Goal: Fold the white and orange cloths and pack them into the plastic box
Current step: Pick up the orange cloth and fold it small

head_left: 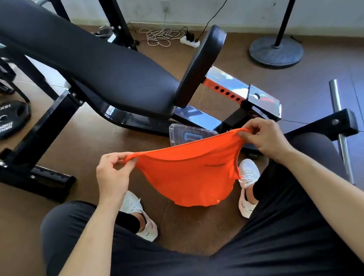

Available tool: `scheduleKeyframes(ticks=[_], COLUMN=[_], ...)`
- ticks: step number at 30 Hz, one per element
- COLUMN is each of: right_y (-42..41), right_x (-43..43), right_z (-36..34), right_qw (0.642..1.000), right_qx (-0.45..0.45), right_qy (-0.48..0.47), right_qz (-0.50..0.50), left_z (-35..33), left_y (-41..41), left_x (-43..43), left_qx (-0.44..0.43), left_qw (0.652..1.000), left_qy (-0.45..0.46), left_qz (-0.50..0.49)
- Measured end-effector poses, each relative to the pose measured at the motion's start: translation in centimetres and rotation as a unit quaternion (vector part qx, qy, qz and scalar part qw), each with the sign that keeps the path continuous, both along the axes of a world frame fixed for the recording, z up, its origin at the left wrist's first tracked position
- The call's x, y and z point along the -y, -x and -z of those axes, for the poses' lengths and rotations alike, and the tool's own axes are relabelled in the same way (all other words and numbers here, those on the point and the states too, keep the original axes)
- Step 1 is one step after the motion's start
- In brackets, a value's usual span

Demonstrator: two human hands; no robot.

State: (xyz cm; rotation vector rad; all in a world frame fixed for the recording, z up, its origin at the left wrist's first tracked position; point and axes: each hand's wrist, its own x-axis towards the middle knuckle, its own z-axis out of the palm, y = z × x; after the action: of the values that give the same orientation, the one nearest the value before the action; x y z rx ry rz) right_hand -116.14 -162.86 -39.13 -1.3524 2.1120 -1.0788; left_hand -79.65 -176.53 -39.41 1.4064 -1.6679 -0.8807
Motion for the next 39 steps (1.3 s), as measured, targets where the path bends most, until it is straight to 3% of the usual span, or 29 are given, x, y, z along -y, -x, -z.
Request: scheduleKeyframes(ticks=[3,6,9,13,17,19,28,34,39], right_y=[-0.4,-0.6,-0.6,-0.7,-1.3,-1.7,-3.4,-5.7,-7.7], right_x=[0.2,0.4,1.1,2.5,4.4,5.0,4.4,3.1,2.8], right_z=[-1.4,-3.3,-4.5,-6.3,-7.5,-7.5,-5.4,-2.3,-1.6], right_qw=[0.992,0.953,0.925,0.938,0.971,0.975,0.972,0.97,0.955], right_qx=[0.116,0.289,0.37,0.335,0.188,0.158,0.162,0.16,0.224], right_qy=[0.041,0.089,0.091,0.093,0.128,0.128,0.111,0.08,0.083], right_qz=[0.011,-0.007,-0.007,0.008,0.074,0.086,0.126,0.167,0.176], left_z=[-1.1,-2.8,-5.0,-7.6,-9.0,-8.8,-5.1,-2.5,-2.3], left_y=[0.2,0.5,0.9,0.9,1.1,1.2,0.7,1.8,3.2], left_x=[0.3,0.2,0.2,1.5,2.7,3.0,2.7,0.1,-1.2], left_qx=[-0.128,-0.239,-0.306,-0.328,-0.298,-0.282,-0.219,-0.175,-0.171], left_qw=[0.992,0.969,0.945,0.932,0.944,0.951,0.967,0.967,0.959], left_qy=[-0.006,-0.025,-0.063,-0.059,-0.056,-0.06,-0.096,-0.145,-0.206], left_qz=[0.021,0.06,0.098,0.141,0.131,0.115,-0.088,-0.113,-0.09])
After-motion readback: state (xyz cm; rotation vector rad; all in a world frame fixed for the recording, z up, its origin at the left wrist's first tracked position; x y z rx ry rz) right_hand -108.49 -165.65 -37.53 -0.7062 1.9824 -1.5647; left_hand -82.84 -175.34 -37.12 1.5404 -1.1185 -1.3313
